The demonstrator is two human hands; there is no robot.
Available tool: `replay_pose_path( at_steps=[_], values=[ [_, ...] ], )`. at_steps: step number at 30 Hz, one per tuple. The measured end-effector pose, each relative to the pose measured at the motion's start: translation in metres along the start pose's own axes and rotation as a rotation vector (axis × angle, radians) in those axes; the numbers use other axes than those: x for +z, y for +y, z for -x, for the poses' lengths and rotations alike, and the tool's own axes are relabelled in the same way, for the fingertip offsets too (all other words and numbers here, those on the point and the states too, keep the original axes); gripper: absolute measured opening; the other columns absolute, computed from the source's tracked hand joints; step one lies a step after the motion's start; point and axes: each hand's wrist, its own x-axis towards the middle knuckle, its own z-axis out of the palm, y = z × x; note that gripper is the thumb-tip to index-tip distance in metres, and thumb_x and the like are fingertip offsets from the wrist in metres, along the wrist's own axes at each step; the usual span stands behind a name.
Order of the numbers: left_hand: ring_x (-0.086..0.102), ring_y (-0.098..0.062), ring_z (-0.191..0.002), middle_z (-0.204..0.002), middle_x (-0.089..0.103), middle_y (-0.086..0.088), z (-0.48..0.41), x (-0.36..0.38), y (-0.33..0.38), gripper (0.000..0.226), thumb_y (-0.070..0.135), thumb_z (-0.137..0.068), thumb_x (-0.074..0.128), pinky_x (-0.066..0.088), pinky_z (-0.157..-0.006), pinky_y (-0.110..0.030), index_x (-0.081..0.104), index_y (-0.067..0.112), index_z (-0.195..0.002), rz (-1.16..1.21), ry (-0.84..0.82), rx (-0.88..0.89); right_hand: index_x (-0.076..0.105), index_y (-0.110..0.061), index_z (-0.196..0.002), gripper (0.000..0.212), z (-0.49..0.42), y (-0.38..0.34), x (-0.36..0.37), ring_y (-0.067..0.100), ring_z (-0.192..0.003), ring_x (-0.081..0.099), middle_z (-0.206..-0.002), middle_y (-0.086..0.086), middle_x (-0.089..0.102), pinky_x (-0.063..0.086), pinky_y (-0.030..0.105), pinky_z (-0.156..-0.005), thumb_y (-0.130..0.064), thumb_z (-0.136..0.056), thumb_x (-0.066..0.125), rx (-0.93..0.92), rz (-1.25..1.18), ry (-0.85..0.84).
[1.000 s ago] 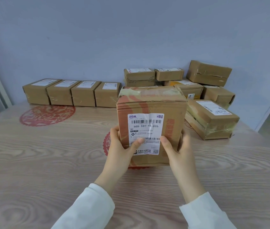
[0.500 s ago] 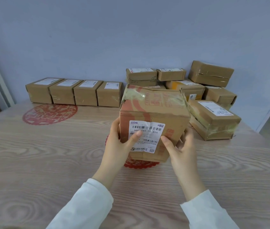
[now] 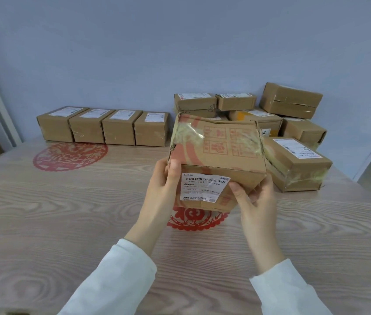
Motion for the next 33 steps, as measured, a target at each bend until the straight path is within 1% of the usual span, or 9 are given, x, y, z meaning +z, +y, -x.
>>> replay_pose_path(
  at_steps=[3,7,9,13,18,22,26,29,33],
  values=[
    [0.068,-0.007,-0.090,-0.097,0.072,0.003,-0.004,-0.001,0.006,0.070,0.076,-0.061,0.047,0.051,-0.082,-0.029,0.060,0.027,-0.110,0.060,-0.022,-0.046,0.049,-0.030,-0.097,0.037,0.000,0.001,-0.002,-0.010,-0.087,0.063,-0.092,-0.018,0.064,0.047,0.008,-0.072,-0.030,-0.074,0.077,-0.001,-0.018,-0.013],
    [0.065,-0.013,-0.102,-0.103,0.072,0.005,-0.003,-0.006,0.000,0.050,0.054,-0.063,0.057,0.044,-0.096,-0.033,0.062,0.032,-0.107,0.100,-0.081,-0.080,0.051,-0.032,-0.103,0.073,0.001,-0.005,-0.006,-0.005,-0.098,0.062,-0.098,-0.025,0.067,0.047,0.009,-0.079,-0.075,-0.049,0.073,0.099,-0.048,-0.080],
    [0.058,-0.016,-0.116,-0.115,0.068,0.005,-0.002,-0.008,-0.003,0.050,0.050,-0.063,0.056,0.037,-0.107,-0.037,0.060,0.037,-0.111,0.103,-0.108,-0.082,0.050,-0.035,-0.103,0.063,0.002,-0.012,-0.009,-0.014,-0.095,0.060,-0.096,-0.023,0.066,0.044,0.002,-0.077,-0.071,-0.056,0.072,0.152,-0.057,-0.117],
    [0.054,-0.019,-0.122,-0.125,0.063,0.001,-0.001,-0.010,-0.001,0.065,0.049,-0.065,0.058,0.034,-0.111,-0.043,0.053,0.030,-0.126,0.091,-0.141,-0.072,0.047,-0.039,-0.093,0.013,0.001,-0.019,-0.013,-0.029,-0.077,0.051,-0.091,-0.034,0.053,0.037,-0.006,-0.063,-0.035,-0.085,0.056,0.223,-0.051,-0.165],
    [0.062,-0.009,-0.107,-0.118,0.063,0.007,0.001,-0.008,0.007,0.074,0.053,-0.064,0.071,0.050,-0.091,-0.028,0.048,0.024,-0.128,-0.042,-0.074,-0.046,0.056,-0.034,-0.108,0.027,0.001,-0.014,-0.018,-0.012,-0.097,0.060,-0.099,-0.024,0.068,0.044,0.002,-0.075,-0.031,-0.081,0.060,0.199,-0.058,-0.253],
    [0.063,-0.003,-0.103,-0.121,0.063,0.006,0.001,-0.013,0.006,0.075,0.045,-0.066,0.067,0.053,-0.088,-0.022,0.045,0.022,-0.134,-0.082,-0.144,-0.046,0.052,-0.039,-0.113,0.041,-0.002,-0.014,-0.019,-0.014,-0.101,0.057,-0.106,-0.027,0.065,0.044,0.004,-0.080,-0.045,-0.074,0.059,0.181,-0.016,-0.264],
    [0.057,0.003,-0.113,-0.125,0.057,0.019,0.001,-0.011,0.008,0.096,0.045,-0.064,0.072,0.050,-0.093,-0.022,0.024,0.034,-0.146,-0.097,-0.120,0.007,0.055,-0.039,-0.102,0.032,-0.001,-0.008,-0.017,-0.011,-0.098,0.059,-0.101,-0.020,0.066,0.045,0.012,-0.081,-0.049,-0.072,0.058,0.155,0.084,-0.218],
    [0.063,-0.002,-0.104,-0.117,0.064,0.012,0.001,-0.012,0.005,0.084,0.044,-0.064,0.071,0.055,-0.089,-0.033,0.039,0.024,-0.140,-0.114,-0.107,0.014,0.054,-0.038,-0.104,0.034,0.001,-0.007,-0.018,-0.009,-0.099,0.059,-0.102,-0.021,0.066,0.045,0.007,-0.079,-0.044,-0.072,0.061,0.117,0.117,-0.230],
    [0.064,0.000,-0.100,-0.118,0.062,0.007,0.004,-0.013,0.001,0.079,0.033,-0.067,0.072,0.056,-0.080,-0.021,0.038,0.021,-0.137,-0.120,-0.152,0.006,0.054,-0.038,-0.107,0.039,0.000,-0.008,-0.019,-0.011,-0.099,0.059,-0.104,-0.022,0.065,0.044,0.005,-0.078,-0.046,-0.070,0.062,0.111,0.123,-0.218]
  ],
)
